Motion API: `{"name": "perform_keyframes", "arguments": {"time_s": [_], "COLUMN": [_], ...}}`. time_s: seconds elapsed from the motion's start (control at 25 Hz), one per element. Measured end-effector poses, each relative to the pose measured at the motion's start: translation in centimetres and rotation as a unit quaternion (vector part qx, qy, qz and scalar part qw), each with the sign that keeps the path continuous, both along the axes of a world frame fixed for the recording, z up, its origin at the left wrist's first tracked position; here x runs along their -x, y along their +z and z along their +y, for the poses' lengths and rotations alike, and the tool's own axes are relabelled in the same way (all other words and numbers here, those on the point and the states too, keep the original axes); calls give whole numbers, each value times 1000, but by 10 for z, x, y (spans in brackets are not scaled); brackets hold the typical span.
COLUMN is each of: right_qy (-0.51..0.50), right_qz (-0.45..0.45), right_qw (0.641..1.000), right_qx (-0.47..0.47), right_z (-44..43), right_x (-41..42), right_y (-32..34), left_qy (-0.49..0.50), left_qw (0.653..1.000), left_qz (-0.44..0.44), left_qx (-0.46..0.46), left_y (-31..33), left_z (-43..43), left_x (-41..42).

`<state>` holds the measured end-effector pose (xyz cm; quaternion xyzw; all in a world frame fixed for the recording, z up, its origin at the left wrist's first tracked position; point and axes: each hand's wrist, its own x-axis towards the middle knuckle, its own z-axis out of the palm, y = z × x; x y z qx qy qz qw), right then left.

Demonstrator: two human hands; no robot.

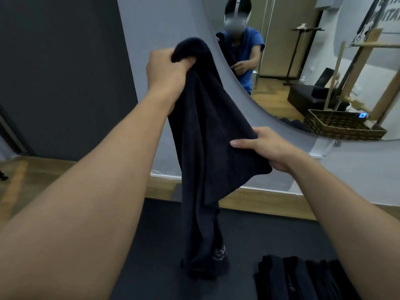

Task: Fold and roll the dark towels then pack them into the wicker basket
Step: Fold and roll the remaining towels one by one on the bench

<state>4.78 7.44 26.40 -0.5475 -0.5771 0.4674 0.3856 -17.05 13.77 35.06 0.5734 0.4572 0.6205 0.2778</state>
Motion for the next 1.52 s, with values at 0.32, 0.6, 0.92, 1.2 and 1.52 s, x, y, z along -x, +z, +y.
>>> {"name": "perform_keyframes", "arguments": {"time_s": [0.32,0.6,0.92,1.2,1.52], "right_qy": [-110,-218,-269,-285,-261], "right_qz": [120,103,163,114,41], "right_qw": [986,967,918,927,961], "right_qx": [-23,-87,-242,-216,-78], "right_z": [81,142,96,-60,-173], "right_x": [-52,-51,-11,16,39], "right_y": [88,170,161,45,-108], "left_qy": [27,63,-34,-57,23], "left_qw": [983,975,974,963,947], "left_qz": [-158,-170,-212,-231,-166], "left_qx": [90,126,79,125,274], "left_y": [35,81,70,-36,-191], "left_z": [83,131,80,-70,-194], "left_x": [39,51,80,98,133]}}
